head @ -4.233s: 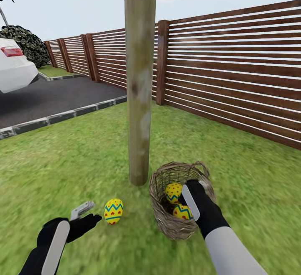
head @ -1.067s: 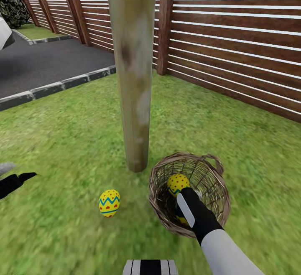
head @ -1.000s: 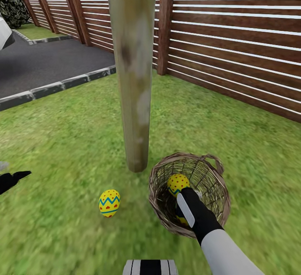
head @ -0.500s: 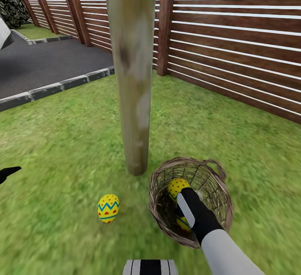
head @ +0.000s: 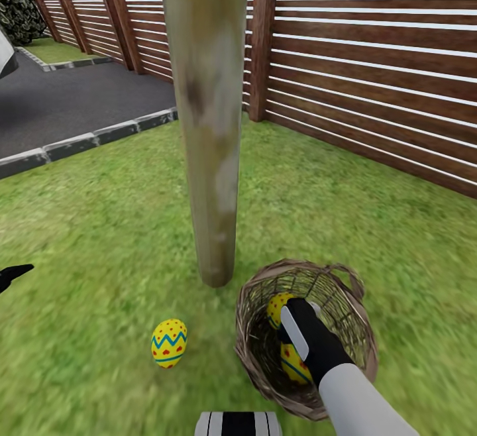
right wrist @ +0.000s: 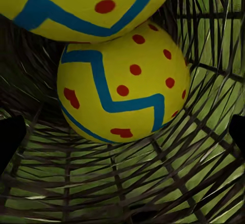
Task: Take the three Easter eggs out of the wicker basket on the lawn in the garden, then place them on the lawn next to a single tree (choose any tree) so that all three eggs are next to the same tree and none are left in the basket.
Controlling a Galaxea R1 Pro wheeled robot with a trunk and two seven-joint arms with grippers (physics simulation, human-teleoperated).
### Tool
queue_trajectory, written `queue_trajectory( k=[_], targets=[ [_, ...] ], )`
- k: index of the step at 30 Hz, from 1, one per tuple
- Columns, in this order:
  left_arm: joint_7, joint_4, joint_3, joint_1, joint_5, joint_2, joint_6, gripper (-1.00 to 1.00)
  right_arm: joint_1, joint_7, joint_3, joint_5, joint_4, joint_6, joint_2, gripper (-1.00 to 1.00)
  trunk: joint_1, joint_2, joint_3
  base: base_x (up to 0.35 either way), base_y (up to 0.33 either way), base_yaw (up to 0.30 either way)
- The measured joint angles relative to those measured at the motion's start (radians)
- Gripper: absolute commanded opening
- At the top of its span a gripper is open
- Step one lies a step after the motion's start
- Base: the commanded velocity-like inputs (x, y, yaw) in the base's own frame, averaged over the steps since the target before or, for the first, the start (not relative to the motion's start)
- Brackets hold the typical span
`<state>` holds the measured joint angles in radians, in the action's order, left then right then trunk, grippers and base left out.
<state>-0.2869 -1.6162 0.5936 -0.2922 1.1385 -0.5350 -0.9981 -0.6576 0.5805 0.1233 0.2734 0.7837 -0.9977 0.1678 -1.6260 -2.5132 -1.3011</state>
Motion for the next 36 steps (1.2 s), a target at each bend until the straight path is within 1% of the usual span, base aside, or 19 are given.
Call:
queue_trajectory(
  k=[4,7,8,9,10,13,20,24,27,32,34,36],
  targets=[
    [0.003,0.001,0.002,0.0,0.001,0.003,0.0,1.0,0.0,0.0,-0.001,0.0,0.001,0.0,0.0,1.0,0.0,0.0,0.0,0.042,0.0,0.0],
    [0.006,0.003,0.002,0.0,0.001,0.026,0.0,1.0,0.0,0.0,-0.001,0.0,0.001,0.0,0.0,1.0,0.0,0.0,0.0,0.015,0.0,0.0],
    [0.007,0.004,0.002,0.0,0.001,0.046,0.0,1.0,0.0,0.0,-0.002,0.0,0.001,0.0,0.0,1.0,0.0,0.0,0.0,0.008,0.0,0.0],
    [0.008,0.004,0.002,0.0,0.001,0.057,0.0,1.0,0.0,0.0,-0.002,0.0,0.001,0.0,0.0,1.0,0.0,0.0,0.0,0.005,0.0,0.0],
    [0.009,0.004,0.002,0.0,0.001,0.075,0.0,1.0,0.0,0.0,-0.002,0.0,0.001,0.0,0.0,1.0,0.0,0.0,0.0,0.004,0.0,0.0],
    [0.01,0.004,0.002,0.0,0.001,0.101,0.0,1.0,0.0,0.0,-0.002,-0.001,0.001,0.0,0.0,1.0,0.0,0.0,0.0,0.002,0.0,0.0],
    [0.011,0.001,0.0,0.0,0.001,0.137,-0.002,1.0,0.0,0.0,-0.002,-0.002,0.0,0.017,-0.001,1.0,0.0,0.0,0.0,0.0,0.0,0.0],
    [0.01,0.0,0.001,0.0,0.0,0.143,0.0,1.0,0.0,0.0,-0.002,-0.002,0.0,0.028,-0.001,1.0,0.0,0.0,0.0,0.0,0.0,0.0],
    [0.009,0.0,0.004,0.0,-0.003,0.144,0.004,1.0,0.0,0.001,-0.002,-0.001,-0.001,0.032,0.0,1.0,-0.002,-0.001,-0.012,0.0,0.0,0.0],
    [0.009,0.0,0.0,0.0,-0.005,0.146,0.047,1.0,0.0,0.003,-0.002,-0.004,0.001,0.035,0.0,1.0,-0.004,-0.002,-0.031,0.0,0.0,0.0],
    [0.009,0.0,-0.001,0.0,-0.005,0.146,0.06,1.0,0.0,0.006,-0.002,-0.006,0.005,0.041,-0.001,1.0,-0.004,-0.002,-0.031,0.0,0.0,0.0],
    [0.009,0.0,-0.002,0.0,-0.006,0.147,0.065,1.0,0.0,0.008,-0.002,-0.008,0.009,0.063,-0.002,1.0,-0.004,-0.002,-0.031,0.0,0.0,0.0]
  ],
)
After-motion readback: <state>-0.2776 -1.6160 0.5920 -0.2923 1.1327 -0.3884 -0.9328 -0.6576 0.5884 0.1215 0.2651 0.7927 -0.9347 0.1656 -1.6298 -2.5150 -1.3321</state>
